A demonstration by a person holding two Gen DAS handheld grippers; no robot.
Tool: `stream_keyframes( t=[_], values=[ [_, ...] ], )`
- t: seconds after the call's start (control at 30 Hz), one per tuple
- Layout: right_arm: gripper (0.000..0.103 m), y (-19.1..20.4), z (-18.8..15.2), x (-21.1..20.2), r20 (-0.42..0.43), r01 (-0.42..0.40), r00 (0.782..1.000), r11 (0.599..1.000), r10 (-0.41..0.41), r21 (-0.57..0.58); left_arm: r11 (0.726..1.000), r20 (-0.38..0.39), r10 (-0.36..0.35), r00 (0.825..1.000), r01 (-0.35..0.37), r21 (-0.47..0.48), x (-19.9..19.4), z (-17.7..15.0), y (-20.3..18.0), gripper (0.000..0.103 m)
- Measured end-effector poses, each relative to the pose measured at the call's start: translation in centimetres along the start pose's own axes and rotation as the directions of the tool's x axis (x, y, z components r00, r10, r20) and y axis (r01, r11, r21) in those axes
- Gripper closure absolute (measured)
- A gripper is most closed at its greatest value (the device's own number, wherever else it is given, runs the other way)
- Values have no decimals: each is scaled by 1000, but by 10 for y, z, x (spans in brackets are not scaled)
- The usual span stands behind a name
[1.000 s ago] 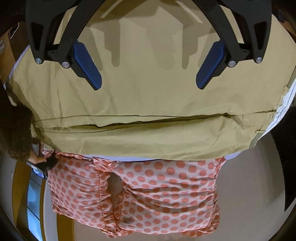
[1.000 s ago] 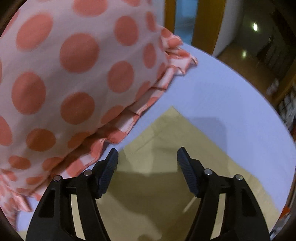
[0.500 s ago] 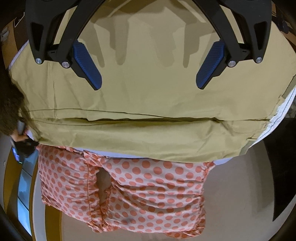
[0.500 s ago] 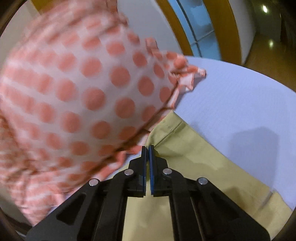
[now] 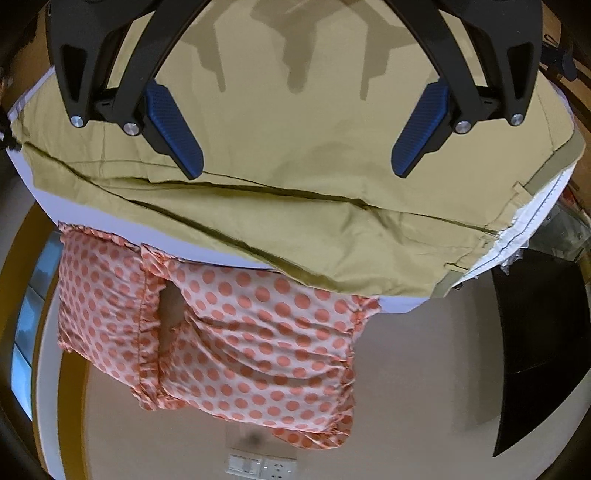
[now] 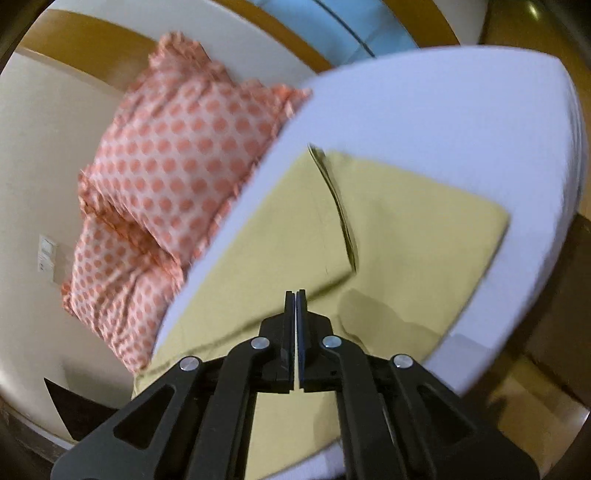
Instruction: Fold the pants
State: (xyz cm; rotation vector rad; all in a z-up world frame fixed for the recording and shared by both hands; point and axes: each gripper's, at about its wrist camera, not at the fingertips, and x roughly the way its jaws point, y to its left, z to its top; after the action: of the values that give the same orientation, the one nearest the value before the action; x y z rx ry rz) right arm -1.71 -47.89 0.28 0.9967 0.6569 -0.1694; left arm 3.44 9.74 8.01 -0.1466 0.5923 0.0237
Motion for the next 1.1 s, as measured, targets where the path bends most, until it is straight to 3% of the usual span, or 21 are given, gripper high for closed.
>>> stream_keyframes(
  t=[0.13,0.23,0.33,0.63,0.67,0.7,0.8,0.9,1.0,1.07,1.1],
  values=[
    [79,20,-6,5,-44,-22,999,999,19,-47,1000,6,21,1000,-21,2,-7,2,3,2],
    [78,25,-6,22,-110,-30,994,999,27,-28,999,-5,45,999,-45,17,-7,4,3,2],
    [78,22,-5,49,-162,26,987,999,-19,42,998,-28,53,998,-53,24,-1,7,3,2],
    [82,4,1,59,-41,-23,999,966,35,259,998,-77,54,996,-55,-14,22,32,22,2],
    [85,3,1,59,-27,-23,999,969,31,246,999,-93,43,995,-46,-29,27,37,27,2],
    [101,1,2,59,-8,-34,999,970,37,240,999,-100,33,994,-37,-38,31,41,30,2],
    [101,-10,3,49,103,-151,986,962,131,228,996,-132,-13,991,1,-90,48,57,42,2],
    [101,-6,4,33,183,-217,965,961,185,173,988,-165,-65,984,40,-150,74,79,54,2],
    [101,-1,8,27,201,-250,955,956,218,150,987,-215,-40,976,5,-162,111,102,57,2],
    [101,1,10,25,206,-260,952,955,229,140,984,-285,-6,958,-45,-170,148,115,58,4],
    [101,3,11,25,207,-260,951,956,229,136,982,-309,0,951,-58,-178,162,119,59,12]
  ],
)
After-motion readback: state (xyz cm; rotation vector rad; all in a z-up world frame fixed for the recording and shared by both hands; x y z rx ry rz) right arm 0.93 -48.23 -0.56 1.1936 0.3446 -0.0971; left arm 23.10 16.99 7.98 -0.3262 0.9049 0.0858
